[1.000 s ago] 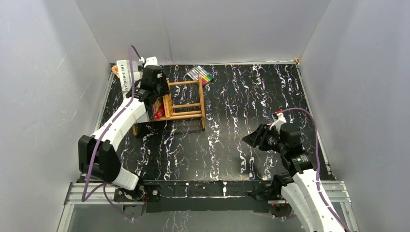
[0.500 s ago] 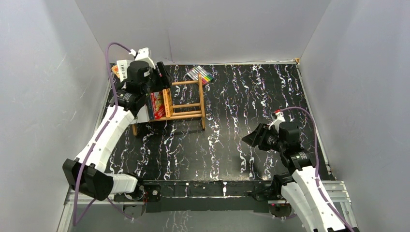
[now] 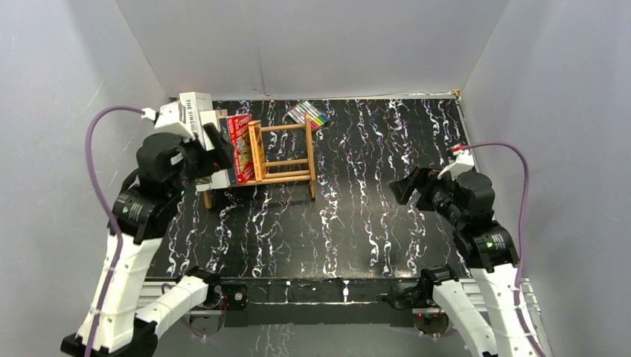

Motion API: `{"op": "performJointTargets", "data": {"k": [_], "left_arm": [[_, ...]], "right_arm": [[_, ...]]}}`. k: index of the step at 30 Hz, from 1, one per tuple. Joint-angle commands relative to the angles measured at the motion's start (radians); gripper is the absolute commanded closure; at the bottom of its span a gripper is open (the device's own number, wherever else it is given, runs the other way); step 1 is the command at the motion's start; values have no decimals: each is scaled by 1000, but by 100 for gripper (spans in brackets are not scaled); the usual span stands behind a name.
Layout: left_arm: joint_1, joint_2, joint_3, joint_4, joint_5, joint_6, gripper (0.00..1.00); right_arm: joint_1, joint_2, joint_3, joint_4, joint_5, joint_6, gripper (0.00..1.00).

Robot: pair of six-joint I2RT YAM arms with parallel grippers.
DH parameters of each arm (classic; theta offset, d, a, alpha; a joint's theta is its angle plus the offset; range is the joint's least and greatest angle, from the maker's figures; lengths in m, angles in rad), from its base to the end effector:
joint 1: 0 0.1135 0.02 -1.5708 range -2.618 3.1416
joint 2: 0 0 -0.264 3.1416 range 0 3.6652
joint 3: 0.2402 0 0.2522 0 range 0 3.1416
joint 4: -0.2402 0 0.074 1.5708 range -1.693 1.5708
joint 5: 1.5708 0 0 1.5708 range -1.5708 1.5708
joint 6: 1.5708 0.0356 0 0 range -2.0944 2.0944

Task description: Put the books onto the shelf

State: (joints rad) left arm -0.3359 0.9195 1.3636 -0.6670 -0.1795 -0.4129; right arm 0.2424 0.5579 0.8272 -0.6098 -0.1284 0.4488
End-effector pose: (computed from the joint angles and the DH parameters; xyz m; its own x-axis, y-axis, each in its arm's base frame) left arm 0.1548 -0.0473 0.4588 -0.2553 -0.3290 -0.9091 0.0628 0.9327 -0.3552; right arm 0.1147 0.0330 0.3398 -0.4462 0.3330 -0.8307 -0.1794 0.8761 0.4475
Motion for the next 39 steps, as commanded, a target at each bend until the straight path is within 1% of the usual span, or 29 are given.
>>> {"op": "performJointTargets", "data": {"k": [1, 7, 15, 19, 23, 25, 26, 28, 30, 31, 33, 35, 39], "left_arm": [[5, -100, 15, -246, -119, -6, 11], [3, -242, 85, -388, -211, 1, 11], [5, -319, 271, -504, -370, -6, 10], [5, -317, 302, -527, -378, -11, 10], [5, -311, 279, -518, -343, -18, 10], [5, -303, 268, -505, -289, -12, 10], [4, -300, 253, -482, -227, 5, 10], [4, -310, 184, -367, -3, 33, 9], [5, -326, 55, -198, 234, 26, 9], [6, -324, -10, -110, 335, 19, 9], [5, -287, -121, 37, 482, -11, 9], [6, -229, -196, 153, 515, -35, 9], [4, -92, -276, 330, 469, -51, 9]], "right_arm": [[-1, 53, 137, -72, 119, -70, 2], [-2, 78, 307, -102, 252, -123, 2], [-1, 80, 463, -140, 390, -143, 1], [-1, 82, 514, -171, 436, -144, 1], [-1, 90, 517, -185, 421, -146, 1], [-1, 90, 501, -186, 403, -139, 2], [-1, 87, 488, -180, 391, -136, 1], [-1, 79, 457, -165, 360, -125, 1], [-1, 72, 423, -146, 318, -107, 1], [0, 68, 406, -137, 300, -94, 1], [-1, 61, 377, -123, 276, -73, 1], [-1, 52, 353, -116, 259, -64, 1], [-1, 31, 318, -114, 246, -51, 1]]}}
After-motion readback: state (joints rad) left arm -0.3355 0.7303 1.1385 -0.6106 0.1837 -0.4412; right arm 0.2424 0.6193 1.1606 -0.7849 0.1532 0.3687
